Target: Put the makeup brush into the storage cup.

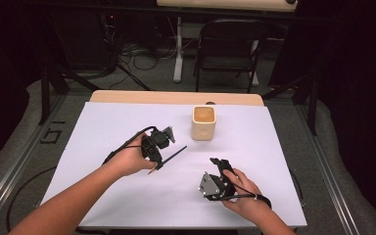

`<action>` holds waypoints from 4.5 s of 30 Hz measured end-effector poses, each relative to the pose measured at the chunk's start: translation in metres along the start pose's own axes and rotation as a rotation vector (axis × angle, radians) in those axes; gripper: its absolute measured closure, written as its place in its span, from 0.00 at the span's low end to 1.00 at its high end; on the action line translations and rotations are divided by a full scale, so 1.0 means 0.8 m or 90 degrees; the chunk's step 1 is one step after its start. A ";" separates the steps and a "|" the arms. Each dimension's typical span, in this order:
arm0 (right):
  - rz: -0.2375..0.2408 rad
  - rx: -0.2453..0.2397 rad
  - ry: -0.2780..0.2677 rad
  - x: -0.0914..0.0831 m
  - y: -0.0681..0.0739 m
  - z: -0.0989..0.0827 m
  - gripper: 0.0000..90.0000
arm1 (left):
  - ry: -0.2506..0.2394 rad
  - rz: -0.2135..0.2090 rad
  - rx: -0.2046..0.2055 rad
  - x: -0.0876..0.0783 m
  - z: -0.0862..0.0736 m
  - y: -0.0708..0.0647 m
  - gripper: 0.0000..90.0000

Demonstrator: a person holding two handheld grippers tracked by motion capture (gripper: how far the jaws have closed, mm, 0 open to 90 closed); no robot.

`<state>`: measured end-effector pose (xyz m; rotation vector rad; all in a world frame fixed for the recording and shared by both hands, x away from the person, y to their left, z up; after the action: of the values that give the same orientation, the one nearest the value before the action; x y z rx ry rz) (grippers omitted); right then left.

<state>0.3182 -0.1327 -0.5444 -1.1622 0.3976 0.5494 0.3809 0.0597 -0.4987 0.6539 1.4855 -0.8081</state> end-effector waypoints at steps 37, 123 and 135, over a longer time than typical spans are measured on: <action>-0.017 -0.084 -0.015 -0.002 0.012 0.014 0.44 | 0.020 -0.007 0.052 0.014 0.022 -0.035 0.93; -0.037 -0.295 -0.050 -0.001 0.044 0.040 0.84 | 0.046 -0.028 0.115 0.035 0.051 -0.083 0.93; -0.039 -0.314 -0.057 0.002 0.050 0.042 0.89 | 0.044 -0.032 0.118 0.035 0.053 -0.087 0.93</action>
<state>0.2960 -0.0896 -0.5631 -1.6099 0.1494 0.6645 0.3482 -0.0172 -0.5193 0.7918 1.5060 -0.9777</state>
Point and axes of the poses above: each handheld gripper's, and its own axes: x roughly forward along the jaws, z roughly out of its top, y roughly to its left, the point moved 5 cm from there along x, roughly forward along the jaws, and after that the axes turned 6 degrees about y, right-handed, at the moved point
